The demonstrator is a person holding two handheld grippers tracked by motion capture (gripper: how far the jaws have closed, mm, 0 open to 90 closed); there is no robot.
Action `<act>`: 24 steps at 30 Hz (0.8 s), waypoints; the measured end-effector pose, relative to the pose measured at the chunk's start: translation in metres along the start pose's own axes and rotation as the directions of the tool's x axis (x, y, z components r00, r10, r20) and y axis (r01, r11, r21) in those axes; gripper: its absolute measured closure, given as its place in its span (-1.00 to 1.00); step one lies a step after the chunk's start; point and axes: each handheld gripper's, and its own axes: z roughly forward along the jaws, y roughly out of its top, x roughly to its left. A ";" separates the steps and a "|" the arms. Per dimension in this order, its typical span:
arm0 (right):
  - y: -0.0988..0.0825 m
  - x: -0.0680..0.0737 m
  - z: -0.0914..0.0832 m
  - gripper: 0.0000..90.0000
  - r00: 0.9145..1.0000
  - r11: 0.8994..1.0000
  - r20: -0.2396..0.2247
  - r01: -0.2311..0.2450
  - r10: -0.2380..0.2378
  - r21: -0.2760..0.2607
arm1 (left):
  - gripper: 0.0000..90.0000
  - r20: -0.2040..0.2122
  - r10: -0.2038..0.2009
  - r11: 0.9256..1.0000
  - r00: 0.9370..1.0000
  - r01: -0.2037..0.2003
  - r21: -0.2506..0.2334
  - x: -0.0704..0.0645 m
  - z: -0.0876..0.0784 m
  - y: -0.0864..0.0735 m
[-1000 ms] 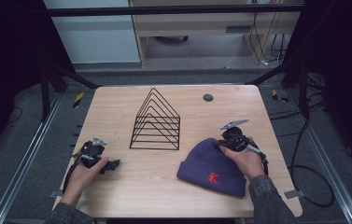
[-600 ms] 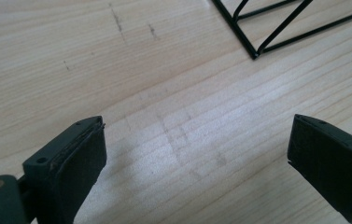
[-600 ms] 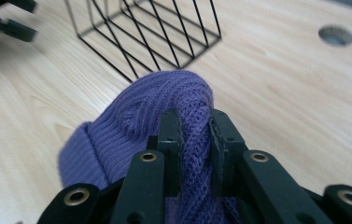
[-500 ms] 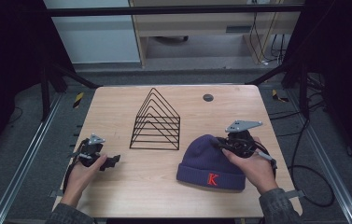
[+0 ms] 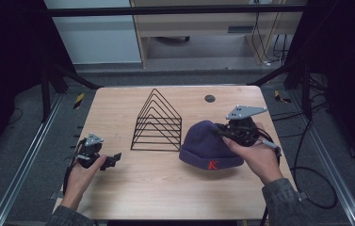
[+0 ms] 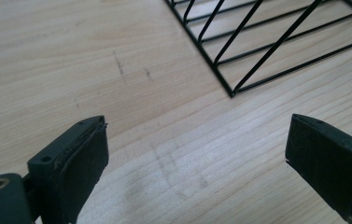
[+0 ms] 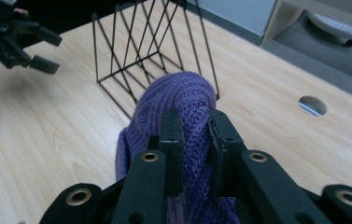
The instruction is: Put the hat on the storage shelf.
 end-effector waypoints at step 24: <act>0.087 -0.011 -0.020 0.73 0.996 0.995 0.086 0.019 -0.011 -0.093 | -0.87 0.064 0.196 0.970 0.979 -0.184 -0.158 -0.051 -0.061 0.123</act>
